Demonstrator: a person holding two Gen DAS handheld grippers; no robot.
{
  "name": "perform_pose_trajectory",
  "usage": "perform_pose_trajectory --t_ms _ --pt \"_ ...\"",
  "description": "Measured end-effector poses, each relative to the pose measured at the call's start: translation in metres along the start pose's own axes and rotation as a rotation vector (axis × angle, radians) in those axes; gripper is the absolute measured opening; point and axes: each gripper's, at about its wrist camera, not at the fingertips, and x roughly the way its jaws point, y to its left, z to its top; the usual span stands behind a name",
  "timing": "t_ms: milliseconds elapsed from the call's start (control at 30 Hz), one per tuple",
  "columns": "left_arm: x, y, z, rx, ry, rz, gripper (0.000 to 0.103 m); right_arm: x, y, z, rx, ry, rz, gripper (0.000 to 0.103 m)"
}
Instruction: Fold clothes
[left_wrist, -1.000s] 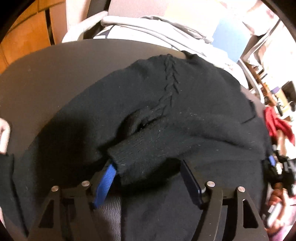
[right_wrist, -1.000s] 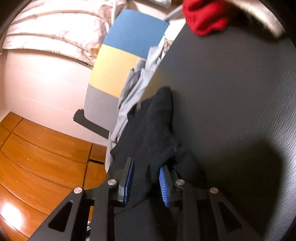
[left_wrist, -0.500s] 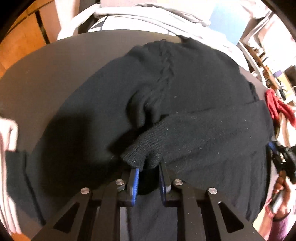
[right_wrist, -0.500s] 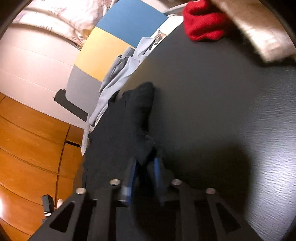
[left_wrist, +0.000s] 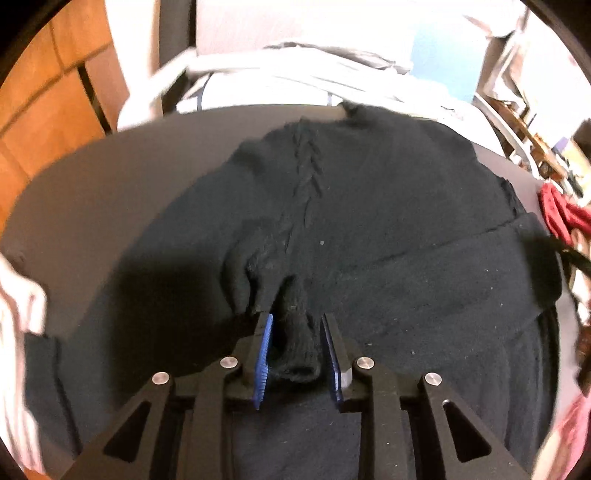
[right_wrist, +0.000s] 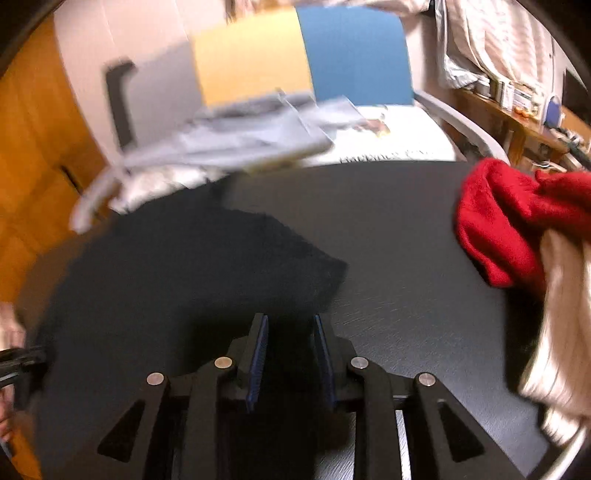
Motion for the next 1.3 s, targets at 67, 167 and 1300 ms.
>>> perform_pose_trajectory --t_ms 67,167,1300 --pt "0.004 0.003 -0.004 -0.024 0.005 -0.002 0.036 0.019 -0.007 0.009 0.076 0.024 0.072 0.006" --pt "0.007 0.0 -0.005 -0.013 -0.048 -0.017 0.052 0.025 -0.029 0.021 0.202 -0.03 0.127 0.005" --pt "0.122 -0.068 0.244 0.086 0.039 0.04 0.096 0.179 0.072 0.196 0.114 0.197 0.371 0.028"
